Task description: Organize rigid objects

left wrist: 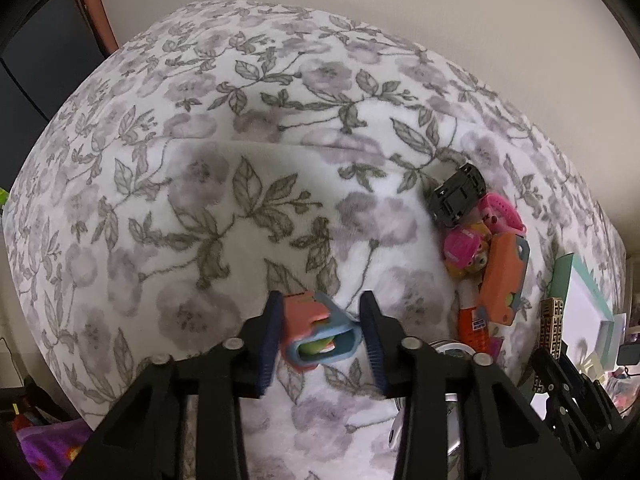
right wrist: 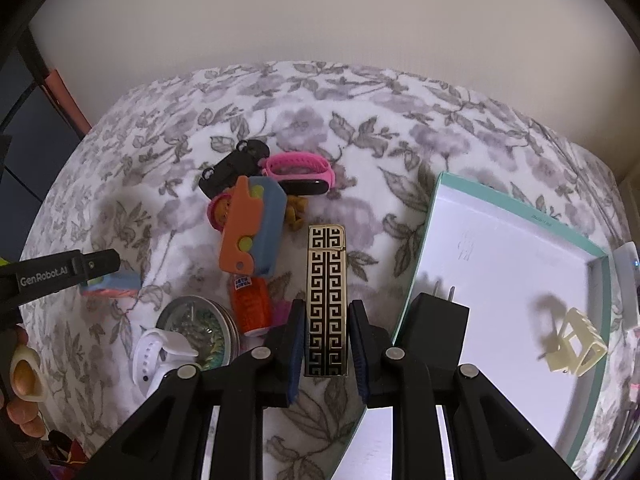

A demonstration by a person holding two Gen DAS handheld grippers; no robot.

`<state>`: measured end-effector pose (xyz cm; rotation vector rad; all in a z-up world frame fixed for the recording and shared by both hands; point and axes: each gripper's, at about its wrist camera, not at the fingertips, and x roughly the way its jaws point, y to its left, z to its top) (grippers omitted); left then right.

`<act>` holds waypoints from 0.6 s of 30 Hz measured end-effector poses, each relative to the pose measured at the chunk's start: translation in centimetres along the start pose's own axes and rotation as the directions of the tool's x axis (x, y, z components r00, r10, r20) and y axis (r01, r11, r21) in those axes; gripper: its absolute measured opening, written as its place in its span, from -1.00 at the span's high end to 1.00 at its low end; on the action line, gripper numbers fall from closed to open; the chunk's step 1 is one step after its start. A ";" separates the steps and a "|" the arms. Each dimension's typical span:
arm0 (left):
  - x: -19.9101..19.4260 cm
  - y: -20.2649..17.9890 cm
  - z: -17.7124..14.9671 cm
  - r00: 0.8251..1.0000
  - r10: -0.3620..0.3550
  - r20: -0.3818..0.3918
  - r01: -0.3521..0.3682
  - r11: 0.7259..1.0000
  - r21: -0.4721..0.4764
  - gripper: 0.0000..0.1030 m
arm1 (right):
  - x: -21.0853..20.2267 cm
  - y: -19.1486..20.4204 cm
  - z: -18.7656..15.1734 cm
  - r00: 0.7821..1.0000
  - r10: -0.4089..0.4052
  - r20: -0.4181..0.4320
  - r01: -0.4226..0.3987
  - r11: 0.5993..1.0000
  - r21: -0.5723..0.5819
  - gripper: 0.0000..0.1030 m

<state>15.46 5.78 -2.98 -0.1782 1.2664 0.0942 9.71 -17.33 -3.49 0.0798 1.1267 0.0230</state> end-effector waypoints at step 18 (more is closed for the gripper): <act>4.0 -0.1 -2.4 0.993 0.067 -0.101 -0.062 0.997 0.052 0.27 | 0.8 0.0 0.1 1.000 0.013 -0.021 -0.013 1.000 -0.001 0.56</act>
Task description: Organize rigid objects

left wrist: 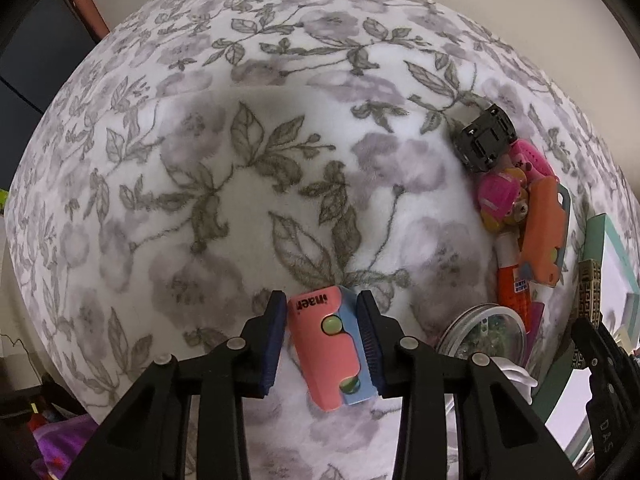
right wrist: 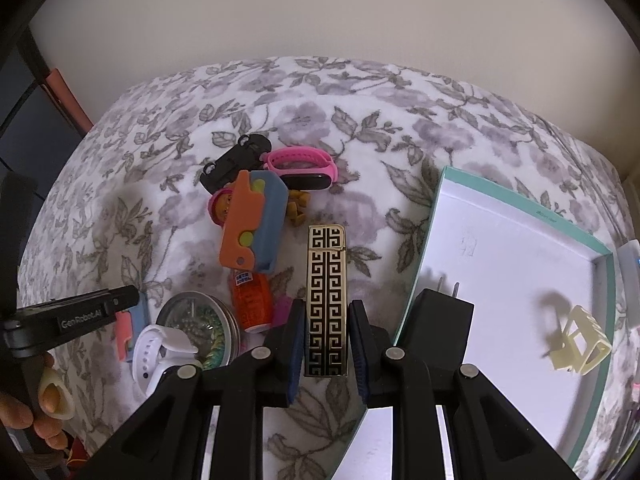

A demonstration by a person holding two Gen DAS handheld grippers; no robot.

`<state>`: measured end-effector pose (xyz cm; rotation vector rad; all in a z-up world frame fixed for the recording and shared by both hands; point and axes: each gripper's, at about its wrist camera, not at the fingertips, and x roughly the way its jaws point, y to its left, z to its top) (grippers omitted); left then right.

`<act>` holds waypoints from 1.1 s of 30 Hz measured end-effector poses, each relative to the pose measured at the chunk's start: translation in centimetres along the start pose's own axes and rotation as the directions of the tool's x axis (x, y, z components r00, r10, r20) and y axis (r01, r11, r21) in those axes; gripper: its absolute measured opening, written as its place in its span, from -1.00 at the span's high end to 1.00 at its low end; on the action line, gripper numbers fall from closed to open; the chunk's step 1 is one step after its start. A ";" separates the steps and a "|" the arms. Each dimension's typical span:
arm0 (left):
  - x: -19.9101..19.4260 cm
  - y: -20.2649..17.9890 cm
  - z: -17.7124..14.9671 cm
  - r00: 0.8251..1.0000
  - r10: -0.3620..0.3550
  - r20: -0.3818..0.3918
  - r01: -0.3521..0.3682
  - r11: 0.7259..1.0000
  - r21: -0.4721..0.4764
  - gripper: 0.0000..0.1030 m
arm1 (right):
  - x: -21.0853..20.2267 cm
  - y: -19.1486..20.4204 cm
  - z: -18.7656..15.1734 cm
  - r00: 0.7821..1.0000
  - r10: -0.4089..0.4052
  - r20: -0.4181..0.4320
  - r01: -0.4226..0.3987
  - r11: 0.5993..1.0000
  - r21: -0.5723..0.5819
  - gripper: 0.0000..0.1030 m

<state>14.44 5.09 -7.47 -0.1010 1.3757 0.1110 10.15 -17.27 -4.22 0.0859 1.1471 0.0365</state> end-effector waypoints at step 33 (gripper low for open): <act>-4.7 -1.3 -0.7 0.994 -0.030 0.103 0.030 1.000 -0.004 0.13 | -1.9 -0.6 0.3 0.998 0.028 0.051 -0.029 0.999 0.024 0.56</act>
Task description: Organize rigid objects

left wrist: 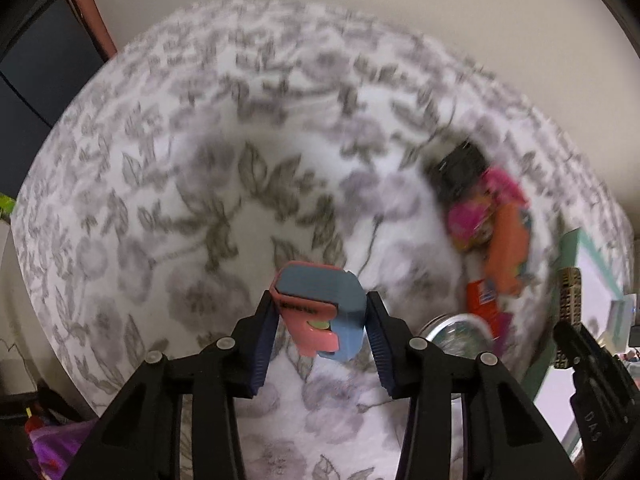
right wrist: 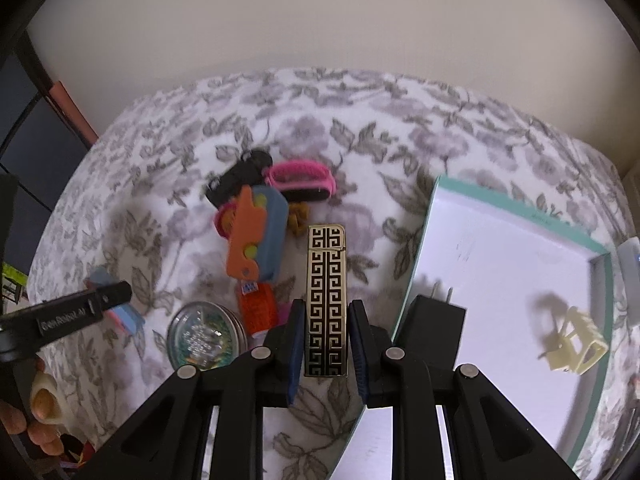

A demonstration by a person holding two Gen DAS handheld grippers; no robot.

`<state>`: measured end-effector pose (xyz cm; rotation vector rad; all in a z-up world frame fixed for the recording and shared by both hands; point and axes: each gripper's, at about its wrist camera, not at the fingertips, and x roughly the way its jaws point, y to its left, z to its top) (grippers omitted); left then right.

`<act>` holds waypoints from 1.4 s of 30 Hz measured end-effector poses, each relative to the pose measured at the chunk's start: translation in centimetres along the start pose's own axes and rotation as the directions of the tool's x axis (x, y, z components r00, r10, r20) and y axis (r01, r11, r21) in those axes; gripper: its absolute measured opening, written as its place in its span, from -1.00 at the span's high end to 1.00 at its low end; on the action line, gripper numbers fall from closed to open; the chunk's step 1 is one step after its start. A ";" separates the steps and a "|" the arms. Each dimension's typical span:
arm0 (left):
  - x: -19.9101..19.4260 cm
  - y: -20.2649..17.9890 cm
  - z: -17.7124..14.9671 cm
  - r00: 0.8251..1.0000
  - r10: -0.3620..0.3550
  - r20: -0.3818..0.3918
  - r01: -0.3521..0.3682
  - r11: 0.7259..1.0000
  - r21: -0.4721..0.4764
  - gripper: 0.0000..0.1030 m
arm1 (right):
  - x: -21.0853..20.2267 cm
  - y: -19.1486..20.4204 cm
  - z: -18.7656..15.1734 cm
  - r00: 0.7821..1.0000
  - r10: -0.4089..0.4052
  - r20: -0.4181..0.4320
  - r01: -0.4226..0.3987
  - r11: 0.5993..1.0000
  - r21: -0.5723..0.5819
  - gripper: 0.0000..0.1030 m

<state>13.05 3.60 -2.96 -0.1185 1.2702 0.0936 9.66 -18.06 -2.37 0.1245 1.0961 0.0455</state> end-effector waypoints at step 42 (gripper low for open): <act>-1.1 -24.6 -12.3 0.980 -0.173 -0.103 0.200 0.796 0.572 0.12 | -4.6 -20.9 -4.9 0.970 -0.225 -0.093 0.243 0.881 0.406 0.57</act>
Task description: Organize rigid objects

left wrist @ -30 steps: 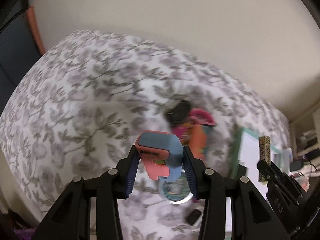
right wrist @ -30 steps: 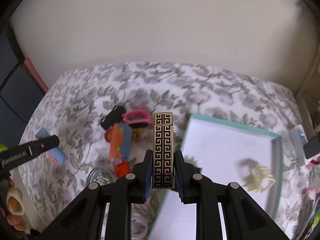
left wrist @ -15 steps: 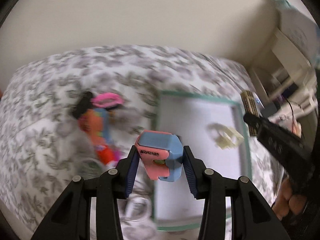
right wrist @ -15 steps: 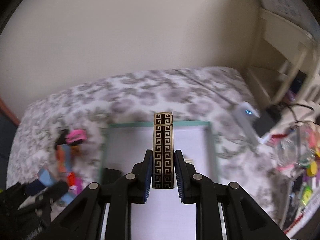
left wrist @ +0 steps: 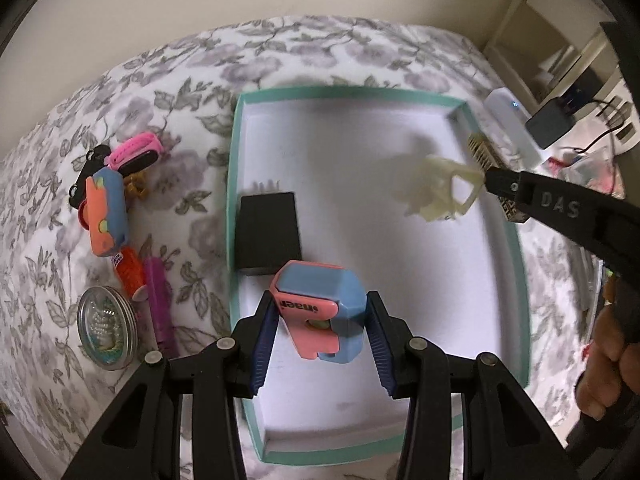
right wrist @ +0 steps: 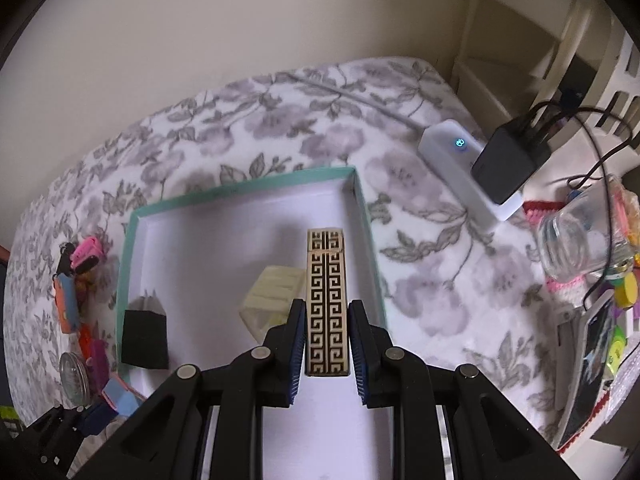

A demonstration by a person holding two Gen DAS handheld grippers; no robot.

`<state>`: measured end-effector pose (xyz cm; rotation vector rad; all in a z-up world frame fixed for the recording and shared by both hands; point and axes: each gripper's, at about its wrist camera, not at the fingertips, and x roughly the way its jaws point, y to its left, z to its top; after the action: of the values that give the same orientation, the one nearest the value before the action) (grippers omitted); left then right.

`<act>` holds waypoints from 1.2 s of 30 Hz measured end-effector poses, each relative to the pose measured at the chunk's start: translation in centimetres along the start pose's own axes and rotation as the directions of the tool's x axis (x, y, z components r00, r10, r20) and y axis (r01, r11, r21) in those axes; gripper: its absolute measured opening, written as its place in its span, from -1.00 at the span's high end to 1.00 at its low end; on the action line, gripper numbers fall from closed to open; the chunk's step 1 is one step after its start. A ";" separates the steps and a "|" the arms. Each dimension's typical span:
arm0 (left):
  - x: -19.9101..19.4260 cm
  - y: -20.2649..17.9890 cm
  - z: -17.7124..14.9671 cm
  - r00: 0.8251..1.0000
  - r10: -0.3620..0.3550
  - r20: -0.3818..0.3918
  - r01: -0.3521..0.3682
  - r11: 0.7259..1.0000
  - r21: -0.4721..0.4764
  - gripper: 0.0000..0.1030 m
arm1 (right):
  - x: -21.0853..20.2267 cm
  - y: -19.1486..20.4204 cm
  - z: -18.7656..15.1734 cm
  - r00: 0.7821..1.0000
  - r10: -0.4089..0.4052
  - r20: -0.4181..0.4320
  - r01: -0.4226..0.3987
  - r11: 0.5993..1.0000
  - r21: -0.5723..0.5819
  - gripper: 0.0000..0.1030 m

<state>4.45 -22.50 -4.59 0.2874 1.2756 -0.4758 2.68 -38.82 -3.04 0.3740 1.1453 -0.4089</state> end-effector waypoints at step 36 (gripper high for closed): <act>3.8 -0.1 0.1 0.995 0.071 -0.069 -0.071 0.998 0.002 0.12 | 3.3 1.4 -0.8 0.994 -0.057 -0.098 0.053 0.998 -0.045 0.54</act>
<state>5.31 -23.36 -8.17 0.3501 1.3282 -0.4083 3.96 -37.63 -6.29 0.3292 1.2614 -0.4171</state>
